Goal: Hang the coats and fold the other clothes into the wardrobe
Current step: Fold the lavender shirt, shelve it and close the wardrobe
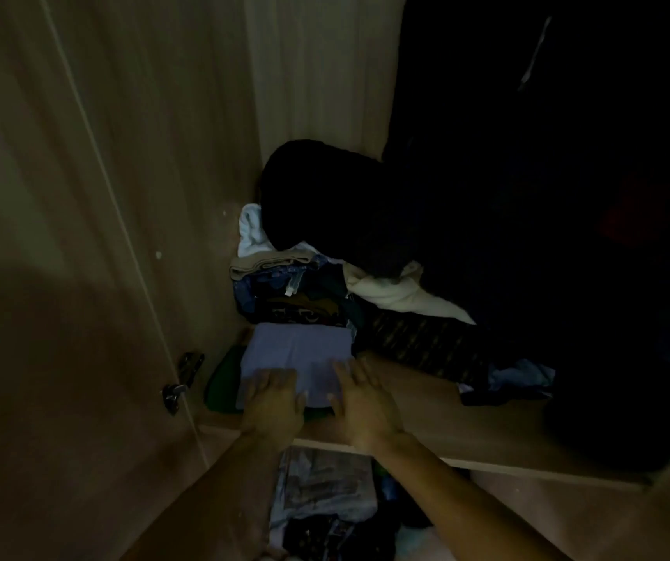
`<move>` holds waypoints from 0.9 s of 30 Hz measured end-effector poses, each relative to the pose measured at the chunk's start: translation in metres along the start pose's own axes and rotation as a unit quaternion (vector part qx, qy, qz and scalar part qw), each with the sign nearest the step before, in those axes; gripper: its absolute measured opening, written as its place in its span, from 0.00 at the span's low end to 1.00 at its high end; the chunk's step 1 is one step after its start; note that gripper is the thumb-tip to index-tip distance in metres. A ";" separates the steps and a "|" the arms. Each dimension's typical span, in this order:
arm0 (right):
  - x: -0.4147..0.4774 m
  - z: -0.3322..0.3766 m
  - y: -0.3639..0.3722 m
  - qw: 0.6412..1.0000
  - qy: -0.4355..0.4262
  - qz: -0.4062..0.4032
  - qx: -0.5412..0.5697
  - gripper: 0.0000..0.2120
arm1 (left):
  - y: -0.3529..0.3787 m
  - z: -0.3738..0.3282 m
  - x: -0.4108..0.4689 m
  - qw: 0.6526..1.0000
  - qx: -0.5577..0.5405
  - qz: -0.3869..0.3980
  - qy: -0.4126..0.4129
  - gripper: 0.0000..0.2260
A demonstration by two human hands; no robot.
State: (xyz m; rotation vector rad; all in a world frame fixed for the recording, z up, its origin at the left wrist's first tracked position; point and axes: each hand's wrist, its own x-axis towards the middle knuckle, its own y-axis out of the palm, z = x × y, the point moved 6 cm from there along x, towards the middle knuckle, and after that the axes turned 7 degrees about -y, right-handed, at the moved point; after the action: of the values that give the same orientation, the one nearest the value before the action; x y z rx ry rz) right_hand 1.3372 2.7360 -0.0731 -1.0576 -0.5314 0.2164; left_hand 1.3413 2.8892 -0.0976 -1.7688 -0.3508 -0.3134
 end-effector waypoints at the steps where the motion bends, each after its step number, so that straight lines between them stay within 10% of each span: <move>1: -0.005 0.002 -0.014 1.000 -0.002 -0.009 -0.002 0.26 | -0.012 -0.007 -0.007 1.000 -0.019 -0.016 0.002 0.20; 6: -0.047 0.027 -0.066 0.999 -0.014 -0.040 0.024 0.35 | -0.078 -0.037 -0.060 0.990 -0.134 -0.025 -0.019 0.29; 12: -0.134 0.068 -0.118 0.995 -0.053 -0.073 0.036 0.21 | -0.163 -0.087 -0.148 0.997 -0.027 -0.071 0.019 0.33; 27: -0.259 0.139 -0.153 0.990 -0.078 -0.052 0.104 0.21 | -0.262 -0.115 -0.287 0.998 -0.004 -0.059 -0.024 0.31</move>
State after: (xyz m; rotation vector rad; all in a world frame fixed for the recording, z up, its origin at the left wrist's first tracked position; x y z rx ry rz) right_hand 1.0318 2.6612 0.0323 -0.8122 -0.6889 0.2582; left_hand 0.9711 2.8131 0.0484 -1.7685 -0.4889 -0.3573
